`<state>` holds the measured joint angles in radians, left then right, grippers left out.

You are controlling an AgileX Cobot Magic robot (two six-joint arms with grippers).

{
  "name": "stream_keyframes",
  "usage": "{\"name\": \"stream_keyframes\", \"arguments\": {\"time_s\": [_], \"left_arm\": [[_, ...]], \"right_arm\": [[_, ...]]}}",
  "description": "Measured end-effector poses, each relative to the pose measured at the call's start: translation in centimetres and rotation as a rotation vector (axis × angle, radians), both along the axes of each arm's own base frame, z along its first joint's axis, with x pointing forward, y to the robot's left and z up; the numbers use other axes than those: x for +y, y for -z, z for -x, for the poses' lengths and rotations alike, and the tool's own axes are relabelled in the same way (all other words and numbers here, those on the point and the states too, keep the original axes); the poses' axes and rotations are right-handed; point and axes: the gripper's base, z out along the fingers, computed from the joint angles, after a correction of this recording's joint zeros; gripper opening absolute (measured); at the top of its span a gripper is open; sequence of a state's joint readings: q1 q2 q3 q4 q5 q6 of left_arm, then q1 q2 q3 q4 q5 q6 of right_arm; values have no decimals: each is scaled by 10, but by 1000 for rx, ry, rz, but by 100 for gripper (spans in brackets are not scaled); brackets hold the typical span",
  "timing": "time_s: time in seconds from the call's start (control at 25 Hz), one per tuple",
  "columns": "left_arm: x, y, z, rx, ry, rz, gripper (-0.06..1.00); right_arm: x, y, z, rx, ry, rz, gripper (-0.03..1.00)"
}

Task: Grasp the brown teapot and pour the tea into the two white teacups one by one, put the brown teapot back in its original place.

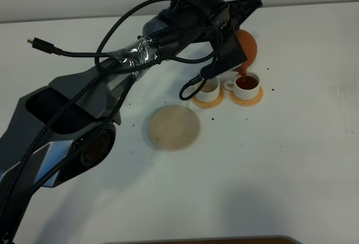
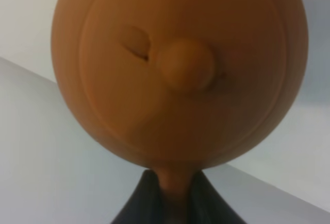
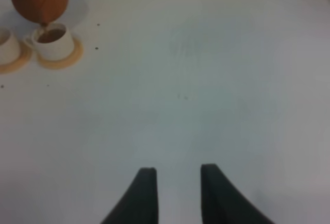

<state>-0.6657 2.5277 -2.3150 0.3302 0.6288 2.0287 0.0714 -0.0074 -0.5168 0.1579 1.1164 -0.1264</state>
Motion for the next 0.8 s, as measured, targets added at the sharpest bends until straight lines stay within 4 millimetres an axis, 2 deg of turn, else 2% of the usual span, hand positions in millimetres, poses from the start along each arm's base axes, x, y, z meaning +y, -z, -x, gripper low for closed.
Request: {"name": "stream_keyframes", "arguments": {"time_s": [0.44, 0.8], "left_arm": [[9, -2, -6, 39, -142, 101, 14], [27, -43, 5, 143, -420, 223, 14]], "right_arm": [[0, 0, 0, 0, 0, 0, 24], [0, 0, 0, 0, 0, 0, 24]]}}
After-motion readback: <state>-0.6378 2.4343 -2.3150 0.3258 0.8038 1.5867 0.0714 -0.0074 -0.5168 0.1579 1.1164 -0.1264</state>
